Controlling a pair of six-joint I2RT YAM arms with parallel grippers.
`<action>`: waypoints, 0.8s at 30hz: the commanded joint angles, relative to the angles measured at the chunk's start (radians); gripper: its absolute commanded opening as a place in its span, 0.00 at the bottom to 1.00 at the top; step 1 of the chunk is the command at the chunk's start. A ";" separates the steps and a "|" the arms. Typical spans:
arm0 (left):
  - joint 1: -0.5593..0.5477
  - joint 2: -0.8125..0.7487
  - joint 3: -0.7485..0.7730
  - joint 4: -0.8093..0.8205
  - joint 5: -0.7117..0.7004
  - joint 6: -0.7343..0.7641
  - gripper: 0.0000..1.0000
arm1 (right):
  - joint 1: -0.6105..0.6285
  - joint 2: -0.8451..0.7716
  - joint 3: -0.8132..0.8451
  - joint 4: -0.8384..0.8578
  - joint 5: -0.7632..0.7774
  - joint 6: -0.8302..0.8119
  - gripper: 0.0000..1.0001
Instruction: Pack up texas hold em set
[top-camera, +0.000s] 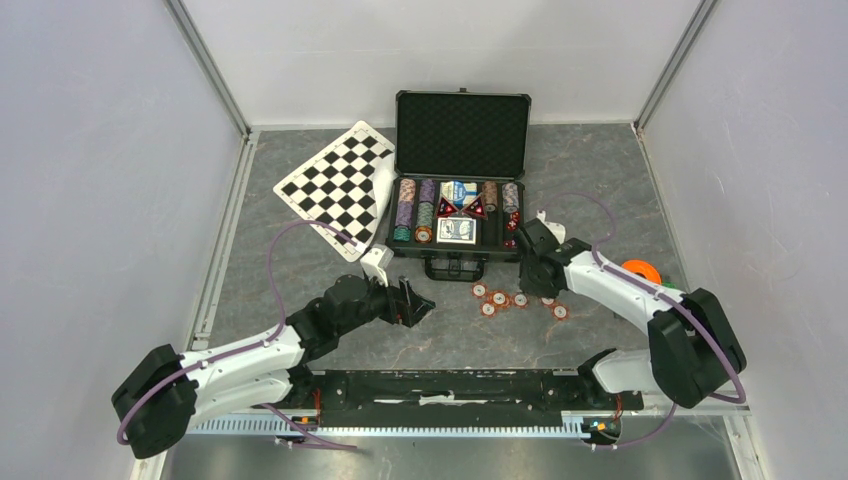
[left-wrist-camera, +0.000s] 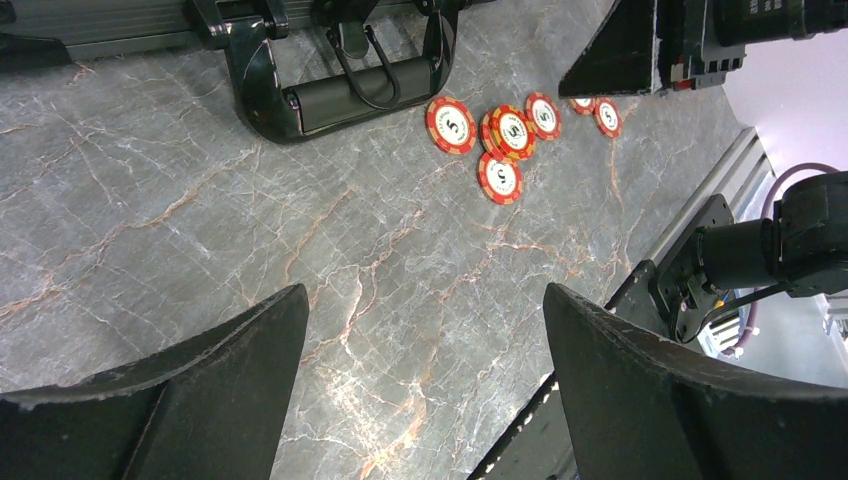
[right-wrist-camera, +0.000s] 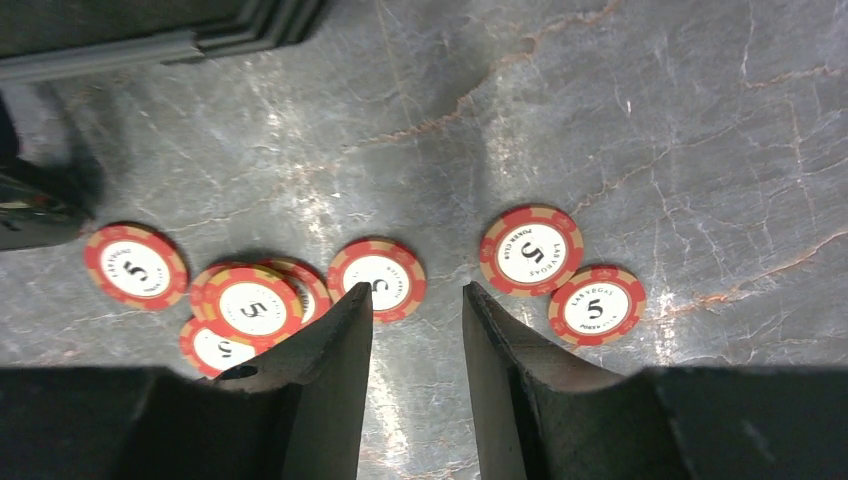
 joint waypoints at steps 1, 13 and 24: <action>0.006 0.006 0.011 0.042 0.011 0.051 0.93 | 0.008 -0.016 0.058 -0.017 -0.003 0.005 0.44; 0.005 0.010 0.011 0.047 0.016 0.054 0.93 | 0.019 0.002 0.054 -0.026 0.013 0.001 0.57; 0.005 0.015 0.008 0.059 0.035 0.053 0.93 | -0.109 0.000 0.001 -0.030 0.030 -0.097 0.70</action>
